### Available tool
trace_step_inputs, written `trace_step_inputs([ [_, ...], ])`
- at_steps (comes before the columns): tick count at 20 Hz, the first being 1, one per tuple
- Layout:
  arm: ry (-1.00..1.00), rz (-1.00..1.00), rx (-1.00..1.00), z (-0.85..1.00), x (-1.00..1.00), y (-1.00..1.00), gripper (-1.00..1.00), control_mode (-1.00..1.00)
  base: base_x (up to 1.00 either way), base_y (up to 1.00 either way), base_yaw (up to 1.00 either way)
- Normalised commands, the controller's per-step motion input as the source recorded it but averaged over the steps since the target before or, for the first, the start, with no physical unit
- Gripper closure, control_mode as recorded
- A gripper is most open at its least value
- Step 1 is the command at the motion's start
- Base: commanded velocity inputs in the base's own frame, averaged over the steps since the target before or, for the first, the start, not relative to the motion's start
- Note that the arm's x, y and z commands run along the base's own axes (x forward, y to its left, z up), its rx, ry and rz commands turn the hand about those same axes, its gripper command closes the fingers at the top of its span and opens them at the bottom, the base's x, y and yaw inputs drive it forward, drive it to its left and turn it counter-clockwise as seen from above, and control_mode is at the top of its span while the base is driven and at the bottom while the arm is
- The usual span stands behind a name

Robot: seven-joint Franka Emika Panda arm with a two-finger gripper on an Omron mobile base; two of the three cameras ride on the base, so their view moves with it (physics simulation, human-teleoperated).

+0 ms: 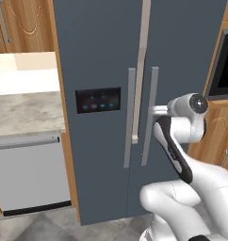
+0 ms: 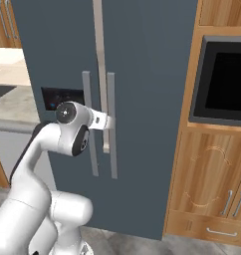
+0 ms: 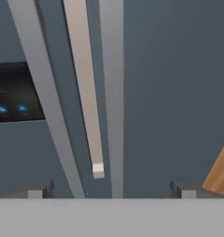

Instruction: Take the cakes from the fridge and place them on the empty tray on the dining counter.

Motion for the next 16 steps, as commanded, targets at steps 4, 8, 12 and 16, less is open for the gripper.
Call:
trace_step_inputs([
  [4, -0.08, 0.0, 0.0, 0.0, 0.86, -0.03, -1.0, -1.0, 0.0, 0.0, 0.0],
  [8, -0.06, 0.0, 0.0, 0.0, 0.75, -0.13, -1.0, -1.0, 0.0, 0.0, 0.0],
  [12, -0.1, 0.0, 0.01, 0.0, 0.67, -0.24, -1.0, -1.0, 0.0, 0.0, 0.0],
  [16, -0.11, 0.0, 0.0, 0.0, 0.73, -0.14, -1.0, -1.0, 0.0, 0.0, 0.0],
])
